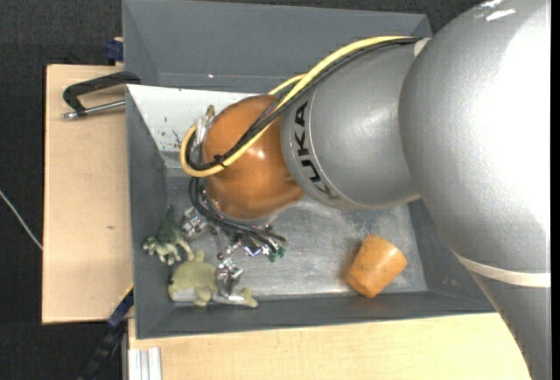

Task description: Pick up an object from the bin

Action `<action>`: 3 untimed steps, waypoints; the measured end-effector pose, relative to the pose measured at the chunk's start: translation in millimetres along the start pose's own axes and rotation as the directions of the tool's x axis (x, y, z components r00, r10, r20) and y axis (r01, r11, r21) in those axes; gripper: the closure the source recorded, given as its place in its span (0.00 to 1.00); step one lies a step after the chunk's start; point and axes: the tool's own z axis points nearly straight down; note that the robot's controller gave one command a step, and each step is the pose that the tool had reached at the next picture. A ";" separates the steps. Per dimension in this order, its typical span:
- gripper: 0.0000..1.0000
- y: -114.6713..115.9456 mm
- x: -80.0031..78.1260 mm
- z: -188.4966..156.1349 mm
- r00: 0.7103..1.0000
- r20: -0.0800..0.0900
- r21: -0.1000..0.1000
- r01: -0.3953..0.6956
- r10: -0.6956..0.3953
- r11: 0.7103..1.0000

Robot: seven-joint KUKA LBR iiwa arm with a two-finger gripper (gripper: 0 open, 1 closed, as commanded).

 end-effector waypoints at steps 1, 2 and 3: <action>0.00 -18.3 1.8 -2.8 0.952 0.000 -0.007 -0.307 0.307 0.952; 0.00 1.7 1.5 30.4 0.971 -0.003 -0.005 -0.240 0.240 0.971; 0.00 1.4 0.9 29.7 0.970 -0.003 -0.007 -0.241 0.241 0.970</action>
Offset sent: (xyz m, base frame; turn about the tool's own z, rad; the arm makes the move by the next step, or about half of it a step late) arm 0.0075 -0.0164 0.0020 0.3107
